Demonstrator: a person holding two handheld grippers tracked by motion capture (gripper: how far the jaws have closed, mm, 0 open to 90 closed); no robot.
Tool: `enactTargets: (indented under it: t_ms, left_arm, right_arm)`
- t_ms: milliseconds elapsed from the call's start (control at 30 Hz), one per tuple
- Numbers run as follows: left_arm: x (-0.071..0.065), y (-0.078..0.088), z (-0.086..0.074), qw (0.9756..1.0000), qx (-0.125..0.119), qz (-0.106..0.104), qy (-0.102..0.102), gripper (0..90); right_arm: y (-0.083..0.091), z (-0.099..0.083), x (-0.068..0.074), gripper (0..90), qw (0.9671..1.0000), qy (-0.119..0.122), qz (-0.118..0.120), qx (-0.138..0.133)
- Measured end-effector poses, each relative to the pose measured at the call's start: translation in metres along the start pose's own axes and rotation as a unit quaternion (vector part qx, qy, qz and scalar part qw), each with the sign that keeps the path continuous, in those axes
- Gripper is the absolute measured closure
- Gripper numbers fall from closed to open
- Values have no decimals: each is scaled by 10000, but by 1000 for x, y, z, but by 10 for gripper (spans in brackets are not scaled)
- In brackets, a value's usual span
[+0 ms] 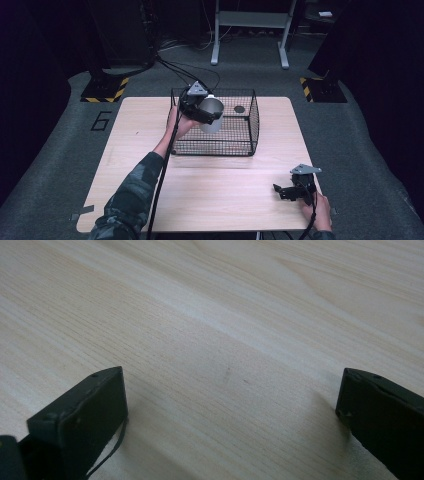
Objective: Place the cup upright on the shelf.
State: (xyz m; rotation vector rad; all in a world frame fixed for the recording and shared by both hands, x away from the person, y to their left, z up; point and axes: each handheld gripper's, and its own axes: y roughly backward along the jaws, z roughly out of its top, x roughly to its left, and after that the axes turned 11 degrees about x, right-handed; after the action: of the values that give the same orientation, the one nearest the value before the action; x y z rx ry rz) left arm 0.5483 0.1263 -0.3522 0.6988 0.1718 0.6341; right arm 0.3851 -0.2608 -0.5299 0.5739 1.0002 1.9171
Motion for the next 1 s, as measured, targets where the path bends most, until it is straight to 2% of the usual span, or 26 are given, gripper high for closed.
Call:
enactTargets:
  t_ms: [233,333,367,533,700,833,1000]
  left_arm:
    - [4,-14,0,9998,166,51,28,65]
    - [6,-22,-2,9997,191,52,128,65]
    - [7,-24,-2,9996,255,40,125,65]
    - [10,-35,-5,9991,369,56,201,65]
    - [12,-43,-7,9982,576,45,153,65]
    - [14,-47,-10,9980,585,12,228,65]
    - [18,-54,-14,9971,726,8,220,65]
  right_arm:
    - [0,0,0,0,10000,-1,-1,0]
    - [0,0,0,0,10000,-4,-1,-1]
    - [0,0,-1,0,10000,59,18,24]
    - [0,0,-1,0,10000,51,17,21]
    - [0,0,0,0,10000,41,16,26]
    - [0,0,0,0,10000,42,16,24]
    - [0,0,0,0,10000,41,16,24]
